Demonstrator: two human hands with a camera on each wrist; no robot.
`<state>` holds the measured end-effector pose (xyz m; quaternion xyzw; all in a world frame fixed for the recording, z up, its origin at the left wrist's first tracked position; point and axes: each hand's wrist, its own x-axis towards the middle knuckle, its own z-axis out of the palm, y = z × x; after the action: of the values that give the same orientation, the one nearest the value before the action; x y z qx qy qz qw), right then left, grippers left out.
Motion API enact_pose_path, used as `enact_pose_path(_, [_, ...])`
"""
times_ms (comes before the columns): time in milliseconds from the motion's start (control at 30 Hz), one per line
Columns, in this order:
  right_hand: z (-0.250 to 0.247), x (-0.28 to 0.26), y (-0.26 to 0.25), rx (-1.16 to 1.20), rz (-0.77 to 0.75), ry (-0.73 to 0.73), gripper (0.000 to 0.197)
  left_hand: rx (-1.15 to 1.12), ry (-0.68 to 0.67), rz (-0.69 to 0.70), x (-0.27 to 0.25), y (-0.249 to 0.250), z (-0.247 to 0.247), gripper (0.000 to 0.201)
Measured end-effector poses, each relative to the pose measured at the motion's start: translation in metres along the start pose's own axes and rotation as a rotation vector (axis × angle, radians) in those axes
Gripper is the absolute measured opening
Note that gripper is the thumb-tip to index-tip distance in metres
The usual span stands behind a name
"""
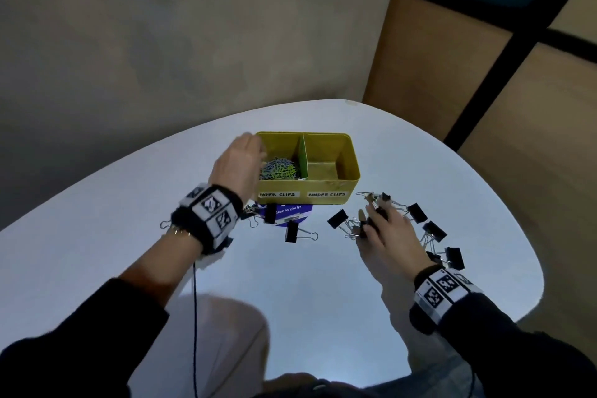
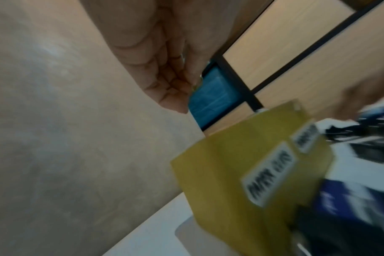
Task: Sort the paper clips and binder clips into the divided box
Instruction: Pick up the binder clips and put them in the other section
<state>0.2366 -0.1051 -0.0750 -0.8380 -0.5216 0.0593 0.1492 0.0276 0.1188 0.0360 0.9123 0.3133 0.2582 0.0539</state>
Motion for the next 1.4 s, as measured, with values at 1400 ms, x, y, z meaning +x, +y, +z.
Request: enact_pose_path(1400, [-0.011, -0.059, -0.005, 0.004, 0.327, 0.136, 0.033, 0.166, -0.646, -0.259, -0.106, 0.056, 0.044, 0.065])
